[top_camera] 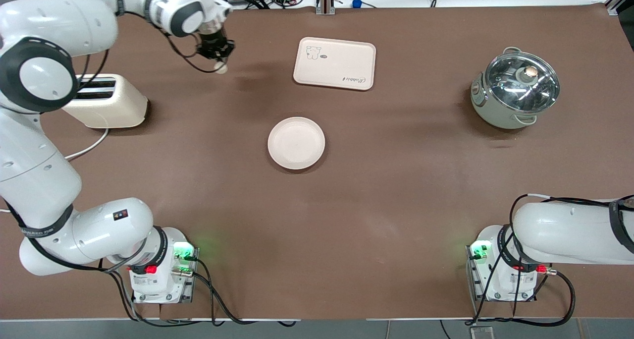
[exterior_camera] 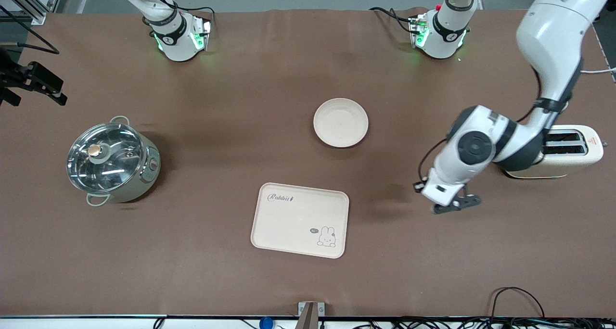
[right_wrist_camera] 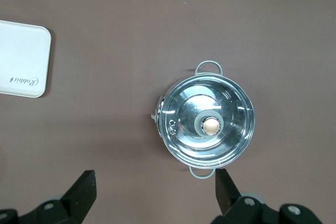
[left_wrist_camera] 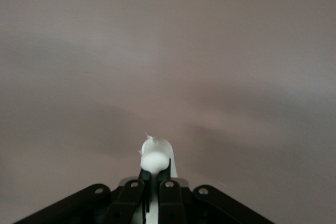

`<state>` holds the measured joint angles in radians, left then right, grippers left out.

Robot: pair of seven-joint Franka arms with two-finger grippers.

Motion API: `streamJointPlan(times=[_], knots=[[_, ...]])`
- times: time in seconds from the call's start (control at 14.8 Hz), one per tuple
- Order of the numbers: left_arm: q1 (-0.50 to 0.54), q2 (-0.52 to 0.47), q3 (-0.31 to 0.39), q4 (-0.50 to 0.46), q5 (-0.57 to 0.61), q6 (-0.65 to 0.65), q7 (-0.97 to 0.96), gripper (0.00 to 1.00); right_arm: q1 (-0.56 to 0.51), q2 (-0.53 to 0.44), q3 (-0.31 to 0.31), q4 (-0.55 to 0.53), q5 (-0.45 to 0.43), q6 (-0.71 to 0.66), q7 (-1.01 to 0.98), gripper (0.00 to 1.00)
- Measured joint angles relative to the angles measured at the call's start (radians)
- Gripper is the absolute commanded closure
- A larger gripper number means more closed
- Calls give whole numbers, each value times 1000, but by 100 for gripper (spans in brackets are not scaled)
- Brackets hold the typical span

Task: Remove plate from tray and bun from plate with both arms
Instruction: 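Lift the bun with the left gripper and carry it toward the toaster, then lower the bun to the table and open the left gripper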

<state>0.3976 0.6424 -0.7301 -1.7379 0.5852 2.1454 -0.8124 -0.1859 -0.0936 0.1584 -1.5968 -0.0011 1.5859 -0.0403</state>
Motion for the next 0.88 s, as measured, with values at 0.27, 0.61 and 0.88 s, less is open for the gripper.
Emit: streamJointPlan(times=[0.27, 0.61, 0.88], knots=[[65, 69, 39, 45, 0, 10, 35, 99, 1, 0, 0, 0, 0, 0, 0, 0], [48, 157, 48, 81, 0, 57, 35, 93, 1, 0, 1, 0, 0, 0, 0, 0], [29, 194, 48, 86, 0, 85, 35, 89, 1, 0, 1, 0, 0, 0, 0, 0]])
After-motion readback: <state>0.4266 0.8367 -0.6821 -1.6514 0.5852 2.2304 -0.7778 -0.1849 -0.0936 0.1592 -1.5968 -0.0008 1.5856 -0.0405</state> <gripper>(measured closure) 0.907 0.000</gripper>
